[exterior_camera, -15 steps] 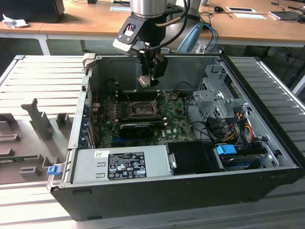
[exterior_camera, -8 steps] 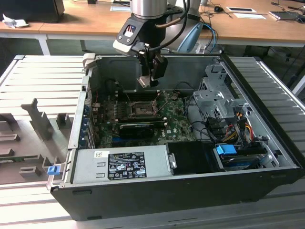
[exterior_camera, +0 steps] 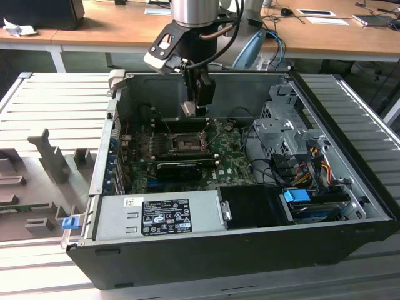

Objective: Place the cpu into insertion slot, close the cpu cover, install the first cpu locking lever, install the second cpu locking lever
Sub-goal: 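Place the cpu into insertion slot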

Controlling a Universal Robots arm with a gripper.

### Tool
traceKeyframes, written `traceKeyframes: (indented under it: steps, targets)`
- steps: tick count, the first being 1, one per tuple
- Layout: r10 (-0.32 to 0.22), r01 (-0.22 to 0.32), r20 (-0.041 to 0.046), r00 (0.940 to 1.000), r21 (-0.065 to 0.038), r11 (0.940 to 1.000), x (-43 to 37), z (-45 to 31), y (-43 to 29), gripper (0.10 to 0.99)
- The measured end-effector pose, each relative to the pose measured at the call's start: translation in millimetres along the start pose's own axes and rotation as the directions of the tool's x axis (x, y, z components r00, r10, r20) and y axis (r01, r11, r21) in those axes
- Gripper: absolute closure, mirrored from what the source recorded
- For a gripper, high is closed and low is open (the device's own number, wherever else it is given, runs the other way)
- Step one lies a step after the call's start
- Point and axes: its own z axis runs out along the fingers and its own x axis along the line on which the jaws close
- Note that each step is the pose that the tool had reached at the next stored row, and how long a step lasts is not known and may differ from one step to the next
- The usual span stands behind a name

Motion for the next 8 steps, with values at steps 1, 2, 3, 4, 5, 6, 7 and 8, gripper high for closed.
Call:
traceKeyframes:
  steps: [1, 2, 3, 4, 5, 6, 7, 8]
  targets:
    - [0.014, -0.014, 0.0012, 0.9999, 0.000, 0.9999, 0.0, 0.4, 0.0, 0.557]
    - [0.020, -0.020, 0.0017, 0.9998, 0.000, 0.9998, 0.0, 0.6, -0.1, 0.557]
    - [0.024, -0.024, 0.0020, 0.9997, 0.000, 0.9997, 0.0, 0.7, -0.1, 0.557]
    - [0.027, -0.027, 0.0023, 0.9996, 0.000, 0.9996, 0.0, 1.5, -0.5, 0.557]
    - [0.027, -0.027, 0.0023, 0.9996, -0.001, 0.9996, 0.1, 2.3, -0.8, 0.557]
    - [0.027, -0.027, 0.0023, 0.9996, 0.000, 0.9996, 0.1, 2.8, -1.1, 0.557]
    - [0.027, -0.027, 0.0024, 0.9996, 0.000, 0.9996, 0.2, 3.1, -1.4, 0.557]
    - [0.027, -0.027, 0.0023, 0.9996, 0.000, 0.9996, 0.2, 3.4, -1.4, 0.557]
